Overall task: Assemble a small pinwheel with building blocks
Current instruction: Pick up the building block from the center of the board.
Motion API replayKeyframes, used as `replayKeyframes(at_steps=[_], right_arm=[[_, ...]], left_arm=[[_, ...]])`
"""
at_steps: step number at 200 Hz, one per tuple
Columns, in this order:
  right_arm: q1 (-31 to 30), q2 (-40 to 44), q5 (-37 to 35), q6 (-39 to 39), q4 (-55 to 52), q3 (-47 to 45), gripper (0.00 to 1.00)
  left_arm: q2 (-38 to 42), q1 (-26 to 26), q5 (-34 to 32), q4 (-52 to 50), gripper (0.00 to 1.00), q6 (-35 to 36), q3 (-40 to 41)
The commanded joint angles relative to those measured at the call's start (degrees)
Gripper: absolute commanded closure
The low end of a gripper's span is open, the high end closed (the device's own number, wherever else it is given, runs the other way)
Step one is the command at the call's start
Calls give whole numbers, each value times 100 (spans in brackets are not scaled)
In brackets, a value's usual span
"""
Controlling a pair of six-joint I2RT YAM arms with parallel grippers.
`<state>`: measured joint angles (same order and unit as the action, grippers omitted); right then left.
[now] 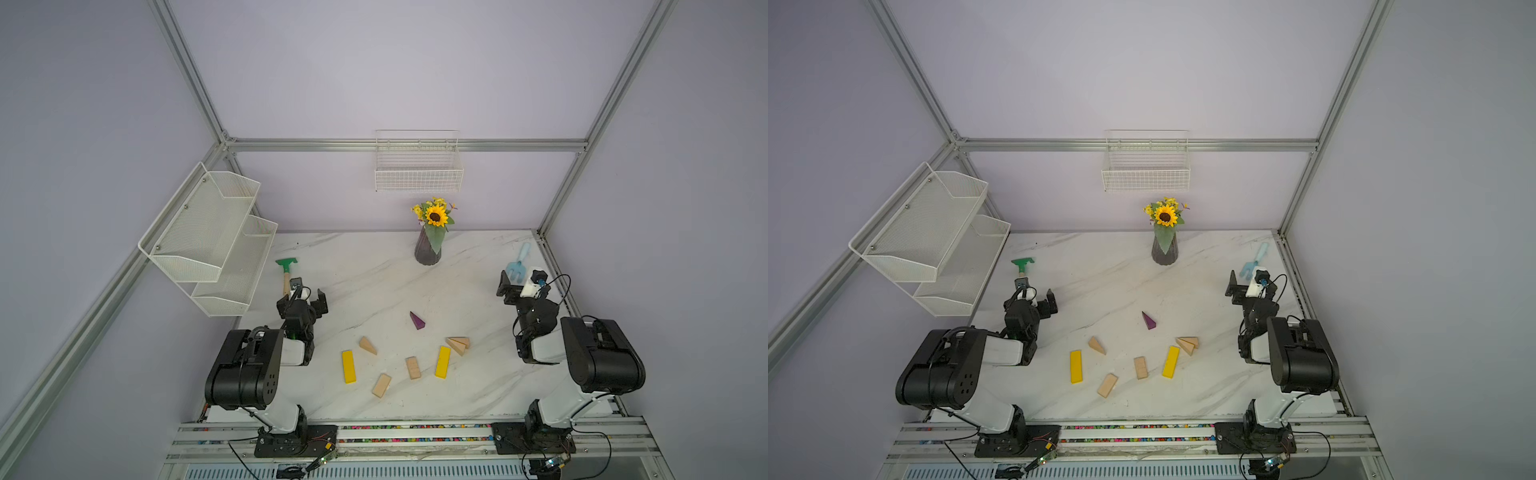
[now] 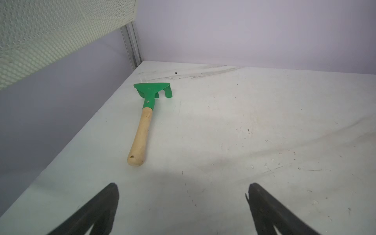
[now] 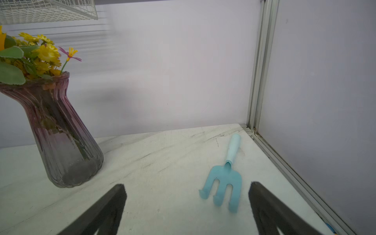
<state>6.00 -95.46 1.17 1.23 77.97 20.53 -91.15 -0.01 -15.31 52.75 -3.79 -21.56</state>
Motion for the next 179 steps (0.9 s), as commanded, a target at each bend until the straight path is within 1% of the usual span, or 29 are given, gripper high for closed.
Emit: replayKeyframes(at_steps=[1,22,44,75,131,148,158,167,173,179], right_arm=[[15,146,67,57,-10,-59,2],[16,151,62,60,-10,-67,2],[15,151,55,52,-19,-58,3],[17,151,65,54,-10,-67,3],[20,132,53,57,-54,-31,2],[15,154,52,49,-54,-36,3],[2,164,-12,36,3,-70,3],[-72,239,-351,89,-27,-70,2],[-110,437,-453,96,-249,-26,3],[-150,705,-557,96,-757,112,3]], left_arm=[[178,47,37,157,0,108,47],[186,54,70,126,0,106,39],[256,72,93,-122,0,80,-28],[165,72,98,211,0,114,63],[160,73,81,130,0,87,29],[142,72,81,241,0,84,56],[155,74,81,213,0,87,64],[182,71,73,178,0,88,60],[222,73,76,213,0,80,75],[322,71,83,182,0,124,71]])
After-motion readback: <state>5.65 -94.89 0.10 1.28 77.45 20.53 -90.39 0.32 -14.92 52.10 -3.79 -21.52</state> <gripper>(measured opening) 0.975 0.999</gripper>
